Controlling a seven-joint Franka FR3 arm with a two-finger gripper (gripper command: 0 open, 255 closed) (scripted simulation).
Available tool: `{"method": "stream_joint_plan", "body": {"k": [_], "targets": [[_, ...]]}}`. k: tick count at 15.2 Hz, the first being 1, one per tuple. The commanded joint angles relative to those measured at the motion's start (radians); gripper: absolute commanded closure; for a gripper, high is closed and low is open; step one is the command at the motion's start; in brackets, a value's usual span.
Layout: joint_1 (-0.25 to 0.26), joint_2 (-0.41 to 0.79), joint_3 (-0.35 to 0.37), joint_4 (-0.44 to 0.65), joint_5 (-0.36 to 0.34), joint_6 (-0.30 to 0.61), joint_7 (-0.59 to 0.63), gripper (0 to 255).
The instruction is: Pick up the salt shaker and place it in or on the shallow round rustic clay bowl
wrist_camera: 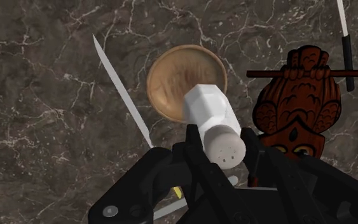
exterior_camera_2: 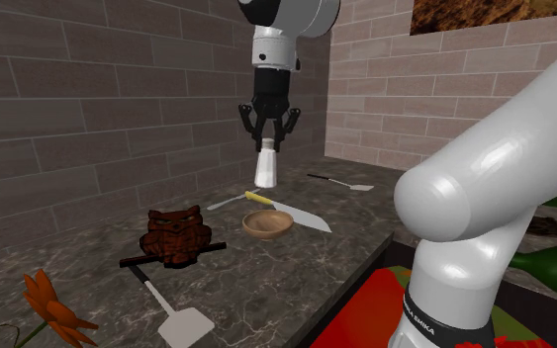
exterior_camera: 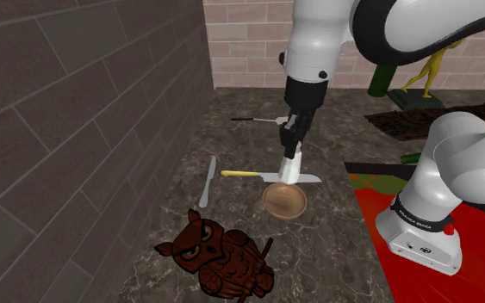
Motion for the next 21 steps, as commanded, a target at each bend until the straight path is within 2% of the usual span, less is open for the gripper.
{"method": "stream_joint_plan", "body": {"k": [1,16,21], "targets": [[0.001,0.0,0.002,-0.026,0.003,0.026,-0.004,255],[0.01,0.062,0.038,-0.186,0.034,0.248,-0.02,255],[0.01,0.065,0.039,-0.19,0.035,0.254,-0.02,255]]}}
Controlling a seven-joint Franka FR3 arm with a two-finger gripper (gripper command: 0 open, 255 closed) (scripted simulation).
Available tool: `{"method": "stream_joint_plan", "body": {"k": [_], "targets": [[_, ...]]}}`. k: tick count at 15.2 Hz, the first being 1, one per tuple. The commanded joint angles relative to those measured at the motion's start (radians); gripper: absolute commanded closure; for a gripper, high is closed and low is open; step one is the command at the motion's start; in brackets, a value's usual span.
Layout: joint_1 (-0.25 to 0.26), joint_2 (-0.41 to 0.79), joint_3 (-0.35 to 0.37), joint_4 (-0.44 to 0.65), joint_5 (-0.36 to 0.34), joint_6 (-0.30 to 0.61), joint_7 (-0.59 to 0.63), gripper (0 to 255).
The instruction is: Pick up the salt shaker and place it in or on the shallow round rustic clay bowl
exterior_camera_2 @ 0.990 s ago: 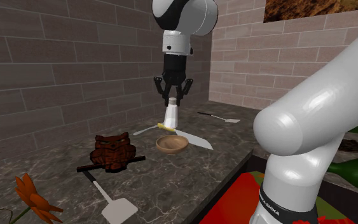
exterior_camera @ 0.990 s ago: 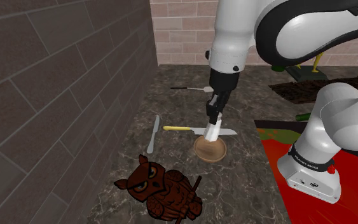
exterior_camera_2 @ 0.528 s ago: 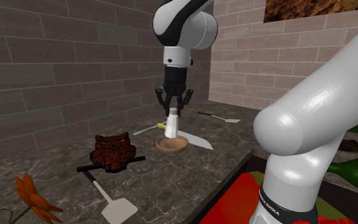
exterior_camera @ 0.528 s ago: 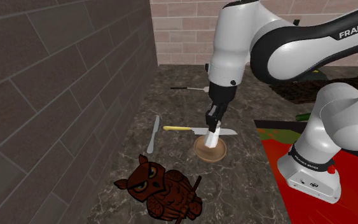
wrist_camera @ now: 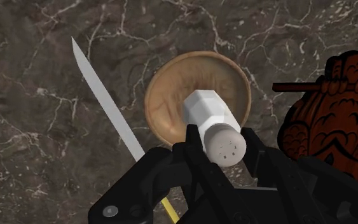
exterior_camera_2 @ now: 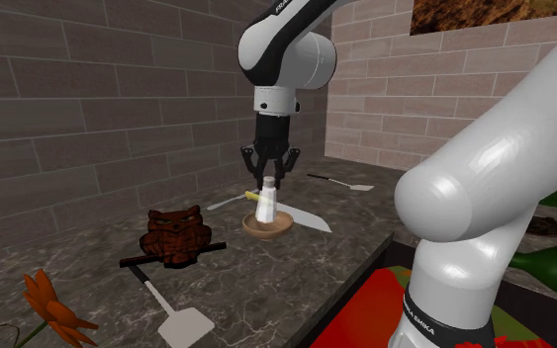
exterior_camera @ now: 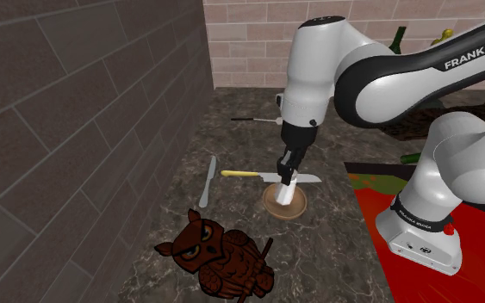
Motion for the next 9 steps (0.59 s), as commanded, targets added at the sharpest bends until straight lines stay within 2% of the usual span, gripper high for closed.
{"method": "stream_joint_plan", "body": {"k": [1,3,4,9], "targets": [[0.0,0.0,0.0,-0.001,0.0,0.001,0.0,255],[0.0,0.0,0.0,-0.001,0.0,0.001,0.0,255],[0.0,0.0,0.0,-0.001,0.0,0.001,0.0,0],[0.0,0.0,0.0,-0.001,0.0,0.001,0.0,0]]}}
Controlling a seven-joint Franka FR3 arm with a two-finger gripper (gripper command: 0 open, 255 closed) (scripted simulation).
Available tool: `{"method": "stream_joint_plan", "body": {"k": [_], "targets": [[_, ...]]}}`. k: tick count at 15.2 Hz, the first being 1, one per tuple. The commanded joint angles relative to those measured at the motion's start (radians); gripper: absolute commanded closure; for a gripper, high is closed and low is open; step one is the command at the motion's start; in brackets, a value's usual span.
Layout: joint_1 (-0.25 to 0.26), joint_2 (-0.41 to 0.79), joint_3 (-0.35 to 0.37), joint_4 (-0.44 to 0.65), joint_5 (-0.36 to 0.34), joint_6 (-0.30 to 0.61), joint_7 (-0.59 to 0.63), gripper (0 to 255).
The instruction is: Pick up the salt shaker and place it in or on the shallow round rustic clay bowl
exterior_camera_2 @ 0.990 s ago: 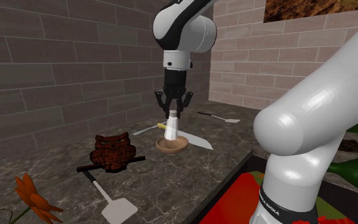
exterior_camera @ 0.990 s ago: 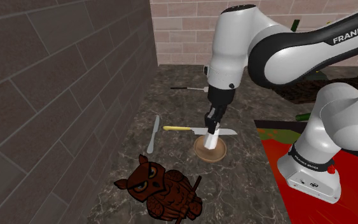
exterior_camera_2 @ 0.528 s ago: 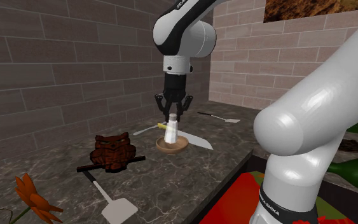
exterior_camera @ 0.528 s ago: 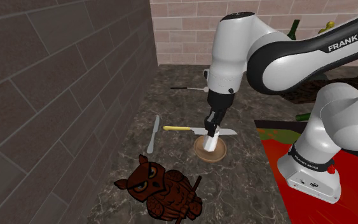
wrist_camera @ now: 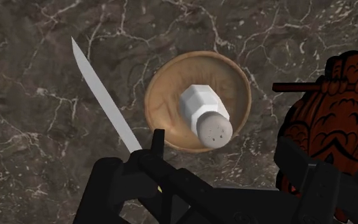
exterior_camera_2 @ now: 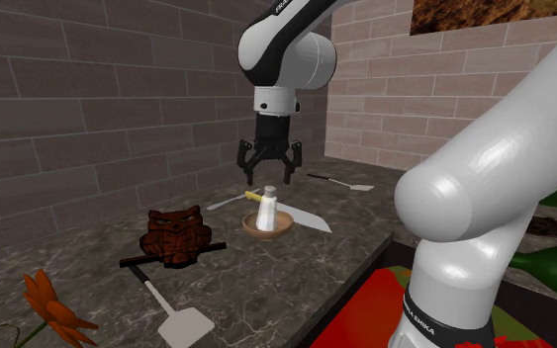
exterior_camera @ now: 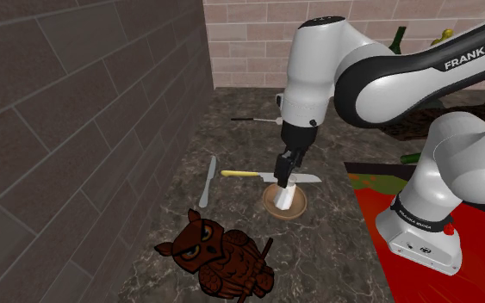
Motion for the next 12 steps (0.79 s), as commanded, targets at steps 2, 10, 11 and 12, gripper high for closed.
{"method": "stream_joint_plan", "body": {"k": [2,10,11,12], "targets": [[-0.004,-0.033,-0.016,0.045,-0.011,-0.078,0.001,0],[-0.007,-0.056,-0.03,0.09,-0.021,-0.146,0.003,0],[-0.007,-0.056,-0.03,0.09,-0.021,-0.146,0.003,0],[-0.007,-0.055,-0.03,0.09,-0.021,-0.146,0.003,0]]}}
